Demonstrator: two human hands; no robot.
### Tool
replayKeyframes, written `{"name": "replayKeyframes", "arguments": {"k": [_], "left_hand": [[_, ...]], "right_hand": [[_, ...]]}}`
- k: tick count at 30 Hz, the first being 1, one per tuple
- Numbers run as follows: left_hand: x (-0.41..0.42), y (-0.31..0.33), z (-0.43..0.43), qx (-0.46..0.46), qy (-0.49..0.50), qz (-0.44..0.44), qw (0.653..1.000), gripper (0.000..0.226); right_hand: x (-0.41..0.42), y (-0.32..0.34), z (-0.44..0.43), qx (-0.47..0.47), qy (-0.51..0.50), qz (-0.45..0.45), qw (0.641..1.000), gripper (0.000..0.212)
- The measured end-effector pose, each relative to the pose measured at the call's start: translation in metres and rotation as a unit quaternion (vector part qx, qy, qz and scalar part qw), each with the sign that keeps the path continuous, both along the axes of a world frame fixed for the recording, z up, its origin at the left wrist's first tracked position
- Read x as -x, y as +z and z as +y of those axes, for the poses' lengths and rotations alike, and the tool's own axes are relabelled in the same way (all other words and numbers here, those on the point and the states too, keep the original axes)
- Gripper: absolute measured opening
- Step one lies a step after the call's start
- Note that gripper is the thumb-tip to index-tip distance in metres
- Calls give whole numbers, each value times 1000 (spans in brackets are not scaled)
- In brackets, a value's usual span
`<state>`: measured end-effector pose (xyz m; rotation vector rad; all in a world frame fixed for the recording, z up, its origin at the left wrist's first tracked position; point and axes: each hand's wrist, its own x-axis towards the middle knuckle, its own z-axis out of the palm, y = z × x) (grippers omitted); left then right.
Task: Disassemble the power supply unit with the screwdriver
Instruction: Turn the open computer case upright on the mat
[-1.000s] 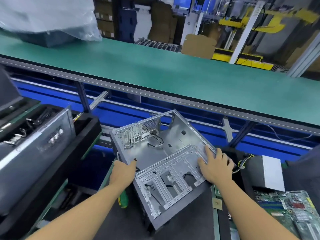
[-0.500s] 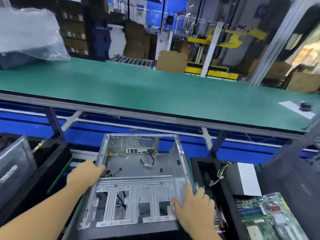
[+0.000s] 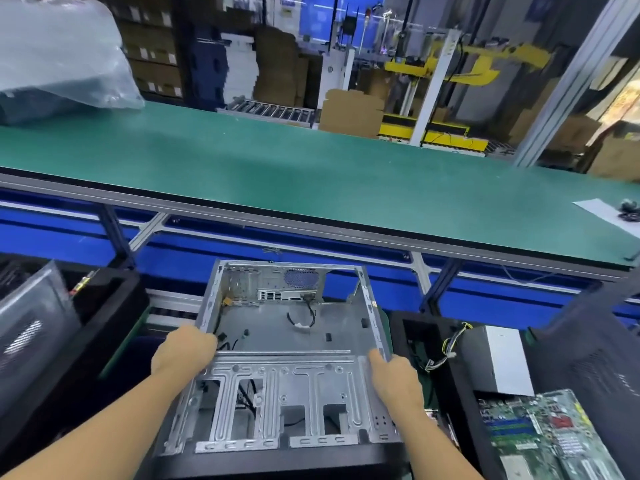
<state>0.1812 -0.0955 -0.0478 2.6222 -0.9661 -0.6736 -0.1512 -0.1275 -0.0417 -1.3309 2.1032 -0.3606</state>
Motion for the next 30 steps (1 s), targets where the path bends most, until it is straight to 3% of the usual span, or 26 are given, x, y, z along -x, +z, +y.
{"name": "replayKeyframes", "arguments": {"k": [7,10,13,16,21,25,28,30], "left_hand": [[-6,9,6,68,-38,-7,997,14],[-3,25,5,171,-35,-30,984,5],[2,34,8,289,-18,-18,957,15],[8,32,19,345,-5,8,938,22],[15,18,41,367,-31,19,930,37],[15,3,67,383,-27,58,922,52],[19,-7,81,378,4,69,923,35],[21,-12,87,372,16,57,926,34]], "right_hand": [[7,3,17,76,-12,-10,997,43],[7,7,21,153,-38,-37,987,42],[4,12,23,238,-65,-85,965,28],[4,5,28,268,-62,-131,953,25],[4,-15,51,267,-141,-227,926,24],[12,-29,68,248,-139,-244,927,40],[14,-39,77,229,-135,-268,926,53],[15,-42,82,231,-139,-267,925,44]]}}
